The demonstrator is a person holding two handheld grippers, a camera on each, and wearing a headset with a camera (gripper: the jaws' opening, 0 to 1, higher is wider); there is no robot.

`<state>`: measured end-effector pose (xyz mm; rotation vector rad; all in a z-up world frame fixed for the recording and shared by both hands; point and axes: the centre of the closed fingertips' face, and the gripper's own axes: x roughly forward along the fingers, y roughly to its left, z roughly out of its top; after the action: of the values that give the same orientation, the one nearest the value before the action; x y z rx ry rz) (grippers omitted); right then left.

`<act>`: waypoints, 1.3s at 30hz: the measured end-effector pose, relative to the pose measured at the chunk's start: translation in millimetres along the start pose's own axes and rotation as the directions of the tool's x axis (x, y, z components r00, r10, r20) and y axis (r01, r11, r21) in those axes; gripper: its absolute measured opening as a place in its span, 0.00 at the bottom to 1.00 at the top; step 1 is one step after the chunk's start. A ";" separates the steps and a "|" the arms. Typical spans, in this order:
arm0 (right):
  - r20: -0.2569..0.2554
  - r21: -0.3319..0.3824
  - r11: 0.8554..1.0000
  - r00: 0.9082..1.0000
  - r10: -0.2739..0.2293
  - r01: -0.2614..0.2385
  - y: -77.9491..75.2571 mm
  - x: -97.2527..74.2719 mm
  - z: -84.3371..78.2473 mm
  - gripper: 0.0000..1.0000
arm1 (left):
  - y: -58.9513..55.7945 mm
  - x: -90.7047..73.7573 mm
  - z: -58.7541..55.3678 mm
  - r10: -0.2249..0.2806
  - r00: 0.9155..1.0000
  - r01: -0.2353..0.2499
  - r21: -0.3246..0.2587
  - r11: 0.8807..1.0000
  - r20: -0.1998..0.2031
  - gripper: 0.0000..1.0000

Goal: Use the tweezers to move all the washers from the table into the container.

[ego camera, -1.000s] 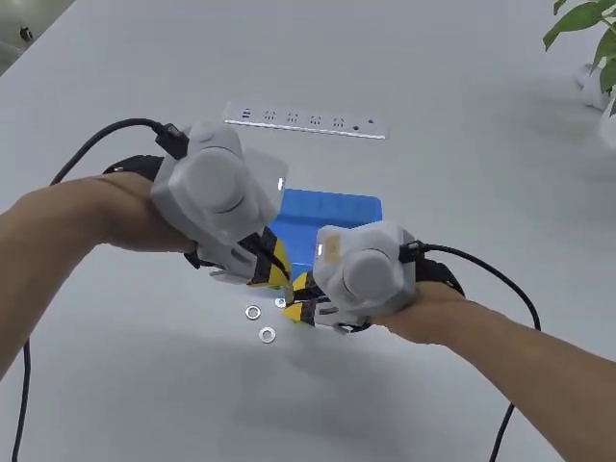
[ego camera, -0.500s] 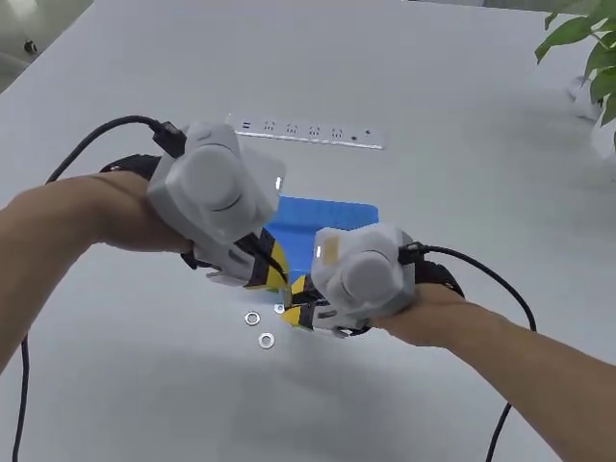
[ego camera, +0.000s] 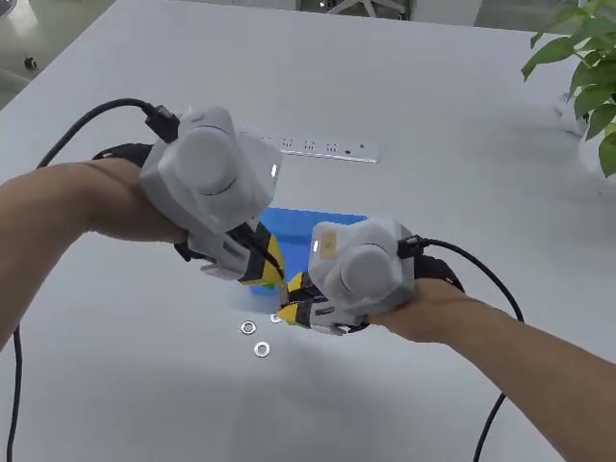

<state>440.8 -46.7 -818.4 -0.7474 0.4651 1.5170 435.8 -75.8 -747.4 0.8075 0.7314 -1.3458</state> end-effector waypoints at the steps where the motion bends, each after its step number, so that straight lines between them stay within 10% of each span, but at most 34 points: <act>1: 0.000 -0.003 1.000 1.000 -0.003 0.003 -0.9 -1.4 1.4 0.11 | 0.9 -2.5 1.3 0.002 1.000 -0.002 0.002 1.000 0.000 0.05; 21: 0.009 -0.006 0.999 0.999 -0.052 0.052 -37.5 -21.3 14.0 0.11 | 31.9 -21.8 17.8 0.031 1.000 -0.031 0.044 0.999 0.001 0.05; 39: -0.011 0.018 0.997 0.997 -0.075 0.075 -69.6 -24.0 -13.8 0.11 | 65.9 0.9 24.7 0.013 1.000 -0.014 0.076 0.997 0.013 0.05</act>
<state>511.0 -66.5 -801.2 -0.7509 0.4540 1.4377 501.5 -94.0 -729.6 0.8621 0.6672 -1.3716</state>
